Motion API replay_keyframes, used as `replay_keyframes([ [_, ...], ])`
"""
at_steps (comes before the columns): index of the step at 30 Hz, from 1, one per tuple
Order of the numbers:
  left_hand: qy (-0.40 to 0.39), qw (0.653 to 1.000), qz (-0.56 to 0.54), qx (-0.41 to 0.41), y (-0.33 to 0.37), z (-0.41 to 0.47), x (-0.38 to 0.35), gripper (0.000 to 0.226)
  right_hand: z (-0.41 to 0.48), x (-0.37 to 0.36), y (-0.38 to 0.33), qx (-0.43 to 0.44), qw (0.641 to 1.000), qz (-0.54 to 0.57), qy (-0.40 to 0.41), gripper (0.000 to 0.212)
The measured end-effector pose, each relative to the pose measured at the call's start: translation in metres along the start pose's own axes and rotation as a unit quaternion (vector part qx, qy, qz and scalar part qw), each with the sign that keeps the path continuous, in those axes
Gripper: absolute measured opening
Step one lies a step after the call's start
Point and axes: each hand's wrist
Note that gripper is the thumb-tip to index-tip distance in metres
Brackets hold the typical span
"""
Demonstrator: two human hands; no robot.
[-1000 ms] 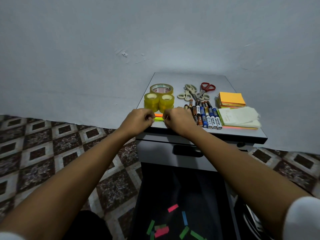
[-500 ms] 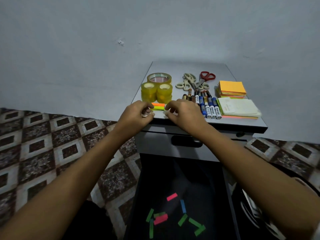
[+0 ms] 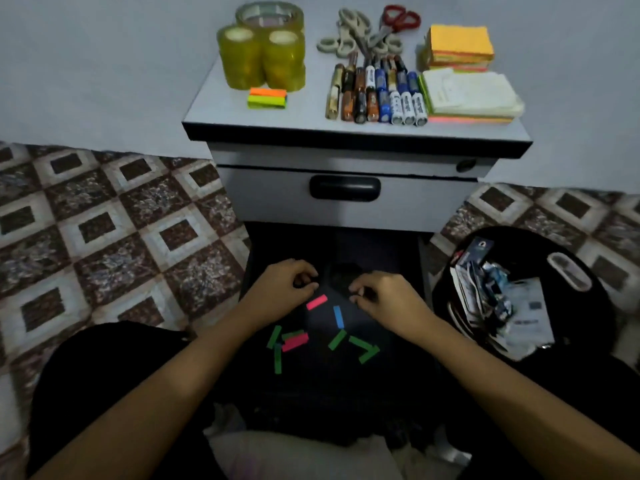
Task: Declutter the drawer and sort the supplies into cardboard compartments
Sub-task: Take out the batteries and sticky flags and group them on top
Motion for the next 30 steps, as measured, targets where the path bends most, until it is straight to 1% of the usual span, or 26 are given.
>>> replay_keyframes([
  [3, -0.061, 0.997, 0.023, 0.039, -0.021, 0.000, -0.026, 0.019, -0.004, -0.027, 0.024, -0.045, 0.996, -0.021, -0.071, 0.023],
  [7, -0.131, 0.986, 0.078, 0.069, -0.043, -0.002, -0.049, 0.021, -0.004, -0.049, 0.043, -0.090, 0.980, -0.065, -0.165, 0.023],
  [11, -0.193, 0.969, 0.132, 0.078, -0.053, -0.002, -0.065, 0.026, -0.005, -0.067, 0.050, -0.093, 0.968, -0.106, -0.209, 0.022],
  [15, -0.227, 0.955, 0.172, 0.083, -0.062, -0.003, -0.070, 0.030, -0.007, -0.086, 0.051, -0.082, 0.964, -0.147, -0.207, 0.030],
  [17, -0.235, 0.952, 0.176, 0.087, -0.067, -0.001, -0.069, 0.029, -0.007, -0.091, 0.049, -0.074, 0.964, -0.160, -0.201, 0.031],
  [20, -0.236, 0.953, 0.164, 0.100, -0.075, 0.003, -0.067, 0.026, -0.005, -0.096, 0.050, -0.067, 0.965, -0.155, -0.201, 0.029],
  [23, -0.243, 0.951, 0.156, 0.113, -0.084, 0.007, -0.064, 0.029, -0.004, -0.097, 0.051, -0.054, 0.966, -0.146, -0.206, 0.030],
  [30, -0.263, 0.943, 0.167, 0.113, -0.100, 0.004, -0.060, 0.025, 0.000, -0.087, 0.058, -0.020, 0.972, -0.129, -0.198, 0.030],
])
Point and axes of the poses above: each hand's wrist, its own z-axis towards the middle knuckle, its own x-axis out of the back of the hand, y = z × x, and after that the axes turned 1 degree about y, right-handed
